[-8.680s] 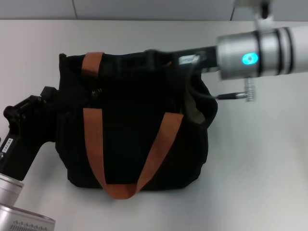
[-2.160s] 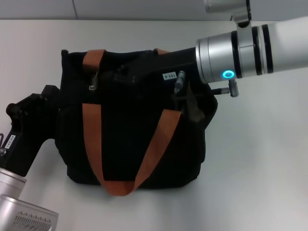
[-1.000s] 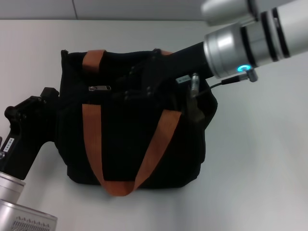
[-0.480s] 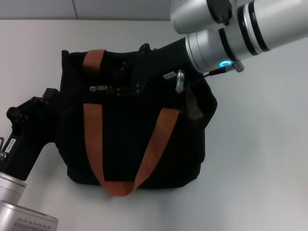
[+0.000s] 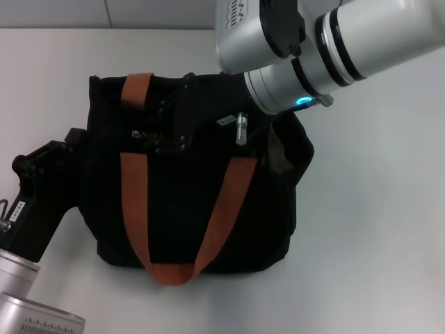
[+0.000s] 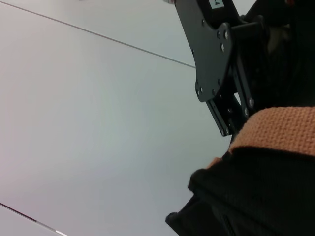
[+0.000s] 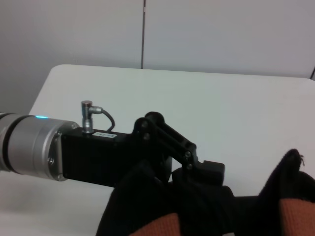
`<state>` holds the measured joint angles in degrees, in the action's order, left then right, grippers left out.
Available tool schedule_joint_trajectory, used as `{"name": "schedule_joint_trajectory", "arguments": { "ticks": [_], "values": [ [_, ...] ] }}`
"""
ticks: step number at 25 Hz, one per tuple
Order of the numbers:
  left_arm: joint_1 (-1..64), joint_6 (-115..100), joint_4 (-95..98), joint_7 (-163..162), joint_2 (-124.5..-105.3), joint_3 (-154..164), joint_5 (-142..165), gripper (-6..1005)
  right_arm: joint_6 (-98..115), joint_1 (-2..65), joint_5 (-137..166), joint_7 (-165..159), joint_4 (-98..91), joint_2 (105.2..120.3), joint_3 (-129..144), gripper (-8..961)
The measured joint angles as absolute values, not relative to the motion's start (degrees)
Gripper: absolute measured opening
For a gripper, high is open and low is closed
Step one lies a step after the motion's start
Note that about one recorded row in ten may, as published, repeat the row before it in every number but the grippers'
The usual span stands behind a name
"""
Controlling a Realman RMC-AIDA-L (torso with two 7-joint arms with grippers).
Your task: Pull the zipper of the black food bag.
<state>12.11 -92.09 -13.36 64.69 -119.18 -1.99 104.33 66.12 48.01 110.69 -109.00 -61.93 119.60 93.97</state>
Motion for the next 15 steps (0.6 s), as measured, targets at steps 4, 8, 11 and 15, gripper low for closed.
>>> {"name": "schedule_joint_trajectory", "arguments": {
  "ticks": [4,8,11,15],
  "values": [
    [12.2,-92.2,-13.4,64.7,-119.18,-2.0,104.3,15,65.7,48.2,111.2,-109.0,-62.0,119.62,94.1,302],
    [12.2,-92.2,-13.4,64.7,-119.18,-2.0,104.3,15,63.9,48.9,112.8,-109.5,-61.5,119.62,95.4,296],
    [12.2,-92.5,-13.4,64.7,-119.18,-2.0,104.3,15,62.6,49.8,114.1,-110.2,-61.5,119.70,97.3,292],
    [12.2,-92.9,-13.4,64.7,-119.18,-2.0,104.3,15,62.6,50.6,116.0,-111.6,-61.5,119.72,97.4,238]
  ]
}}
